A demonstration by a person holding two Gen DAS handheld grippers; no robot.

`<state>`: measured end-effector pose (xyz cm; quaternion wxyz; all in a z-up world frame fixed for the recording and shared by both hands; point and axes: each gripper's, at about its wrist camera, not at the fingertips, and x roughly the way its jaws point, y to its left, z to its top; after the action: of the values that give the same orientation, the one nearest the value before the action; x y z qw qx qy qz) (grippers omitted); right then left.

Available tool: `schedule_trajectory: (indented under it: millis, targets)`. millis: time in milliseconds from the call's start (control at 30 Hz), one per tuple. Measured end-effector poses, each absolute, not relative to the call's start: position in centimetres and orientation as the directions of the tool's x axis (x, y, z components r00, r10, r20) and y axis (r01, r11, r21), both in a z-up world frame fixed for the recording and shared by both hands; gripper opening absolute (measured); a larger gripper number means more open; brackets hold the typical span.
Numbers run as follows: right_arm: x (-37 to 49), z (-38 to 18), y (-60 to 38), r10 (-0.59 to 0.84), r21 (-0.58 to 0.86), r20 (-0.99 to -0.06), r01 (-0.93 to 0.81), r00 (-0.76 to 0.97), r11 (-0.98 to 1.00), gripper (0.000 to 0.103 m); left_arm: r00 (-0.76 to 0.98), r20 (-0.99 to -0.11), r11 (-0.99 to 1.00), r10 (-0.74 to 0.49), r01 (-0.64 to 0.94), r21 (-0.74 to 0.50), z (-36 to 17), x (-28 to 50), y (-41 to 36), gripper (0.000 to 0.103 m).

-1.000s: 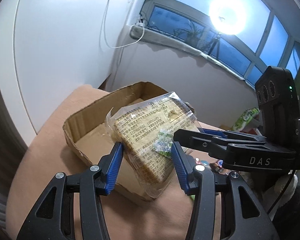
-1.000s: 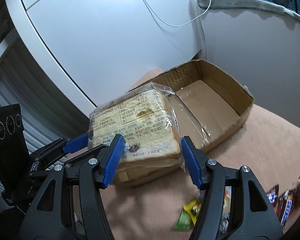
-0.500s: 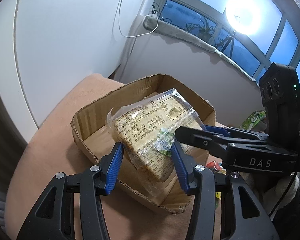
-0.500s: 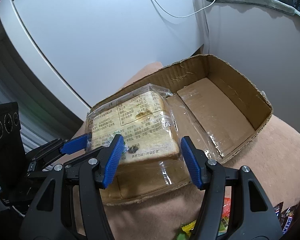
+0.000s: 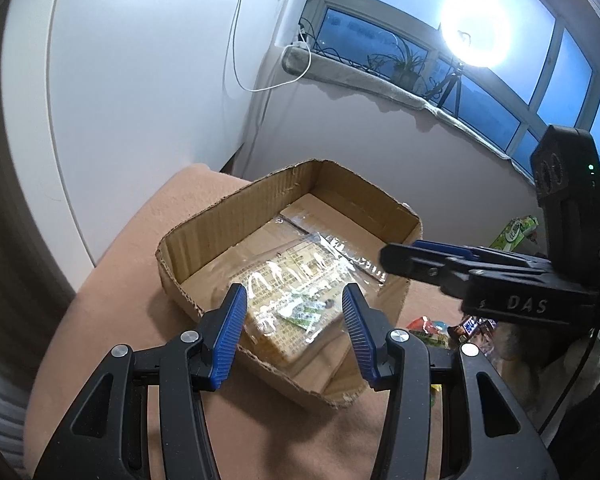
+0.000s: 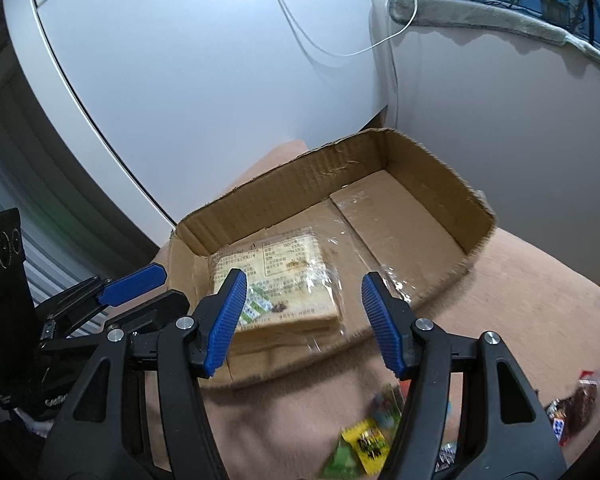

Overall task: Organize snacks
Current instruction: 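Move both tools back over the snack pile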

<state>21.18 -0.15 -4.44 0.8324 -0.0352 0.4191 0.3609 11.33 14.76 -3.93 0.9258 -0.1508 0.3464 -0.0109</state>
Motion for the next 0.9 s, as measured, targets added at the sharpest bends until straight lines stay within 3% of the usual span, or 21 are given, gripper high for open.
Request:
schedule_trajectory:
  millis: [300, 400, 533, 633, 900]
  targets:
    - [18.4, -2.8, -6.8, 0.546, 0.221, -0.7, -0.587, 0.461, 0.779, 0.063, 0.777, -0.613, 0.964, -0.144, -0.029, -0.263, -2.6, 9.0, 12.2, 0.049]
    - [17.5, -2.6, -9.8, 0.521, 0.204, -0.693, -0.558, 0.498, 0.804, 0.076, 0.779, -0.606, 0.963, -0.161, -0.01, -0.269, -2.3, 8.5, 11.0, 0.049]
    - [16.2, -2.2, -14.2, 0.477, 0.172, -0.674, -0.508, 0.564, 0.844, 0.08, 0.778, -0.602, 0.963, -0.179, 0.015, -0.268, -2.2, 7.9, 9.3, 0.049]
    - [15.7, -2.1, -17.4, 0.44, 0.162, -0.666, -0.459, 0.602, 0.873, 0.091, 0.772, -0.604, 0.964, -0.196, 0.039, -0.262, -2.3, 7.5, 7.8, 0.05]
    - [14.6, -3.8, -23.9, 0.33, 0.112, -0.689, -0.356, 0.645, 0.928, 0.092, 0.736, -0.624, 0.956, -0.263, 0.112, -0.271, -3.7, 7.4, 3.4, 0.05]
